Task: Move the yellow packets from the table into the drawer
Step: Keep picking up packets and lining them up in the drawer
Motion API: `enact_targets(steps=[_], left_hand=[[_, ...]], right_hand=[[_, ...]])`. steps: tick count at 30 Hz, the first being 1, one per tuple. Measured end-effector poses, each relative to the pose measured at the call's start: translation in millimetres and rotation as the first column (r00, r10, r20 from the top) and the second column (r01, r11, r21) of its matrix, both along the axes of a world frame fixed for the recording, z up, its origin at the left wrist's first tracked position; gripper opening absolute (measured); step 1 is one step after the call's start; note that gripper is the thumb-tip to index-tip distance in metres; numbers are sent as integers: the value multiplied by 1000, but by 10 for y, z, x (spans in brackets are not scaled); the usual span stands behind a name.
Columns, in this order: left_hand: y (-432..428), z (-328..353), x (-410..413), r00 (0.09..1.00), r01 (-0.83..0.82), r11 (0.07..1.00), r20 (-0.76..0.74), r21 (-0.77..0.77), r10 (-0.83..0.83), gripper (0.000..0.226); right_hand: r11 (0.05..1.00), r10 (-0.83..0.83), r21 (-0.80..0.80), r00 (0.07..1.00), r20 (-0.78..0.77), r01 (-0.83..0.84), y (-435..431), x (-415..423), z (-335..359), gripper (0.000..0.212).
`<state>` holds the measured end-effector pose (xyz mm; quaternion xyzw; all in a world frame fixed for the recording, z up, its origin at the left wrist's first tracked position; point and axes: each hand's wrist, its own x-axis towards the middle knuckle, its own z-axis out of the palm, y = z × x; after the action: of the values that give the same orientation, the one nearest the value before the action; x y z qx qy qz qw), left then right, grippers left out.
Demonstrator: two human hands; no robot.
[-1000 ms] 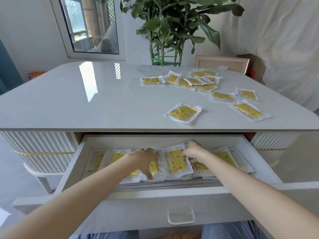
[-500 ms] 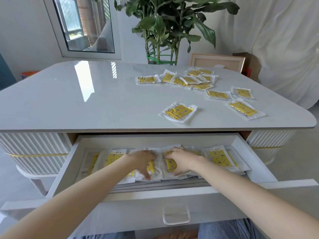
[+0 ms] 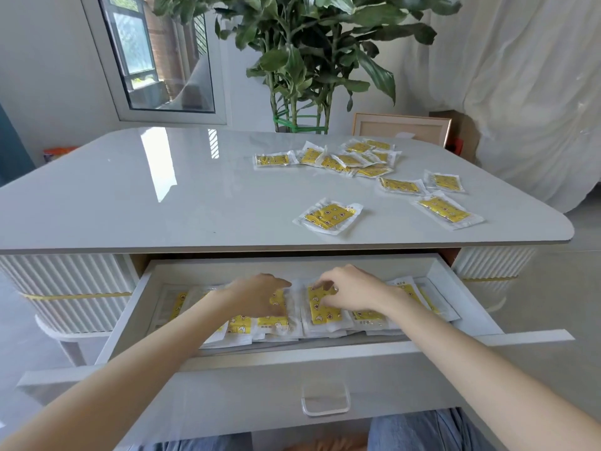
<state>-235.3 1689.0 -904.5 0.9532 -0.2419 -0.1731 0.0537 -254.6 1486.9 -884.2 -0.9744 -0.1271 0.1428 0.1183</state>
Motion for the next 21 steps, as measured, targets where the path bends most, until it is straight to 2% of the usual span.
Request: enact_targets(steps=[7,14,17,21], left_hand=[[24,395,-234,993,-27,952,100,-305,60,38],[-327,758,-51,942,-20,803,258,-596,215,22],[-551,773,136,911,15,808,340,-589,231,31],[-843,679,394,935,-34,923,313,-383,165,47]], right_hand=[[953,-220,254,953,209,165,-204,-188,370,15],[860,-458,427,792,403,280,-545,-74,566,21],[824,-527,476,726,441,309,-753,78,506,26],[831,-550,371,709,441,414,-1036,295,427,46]])
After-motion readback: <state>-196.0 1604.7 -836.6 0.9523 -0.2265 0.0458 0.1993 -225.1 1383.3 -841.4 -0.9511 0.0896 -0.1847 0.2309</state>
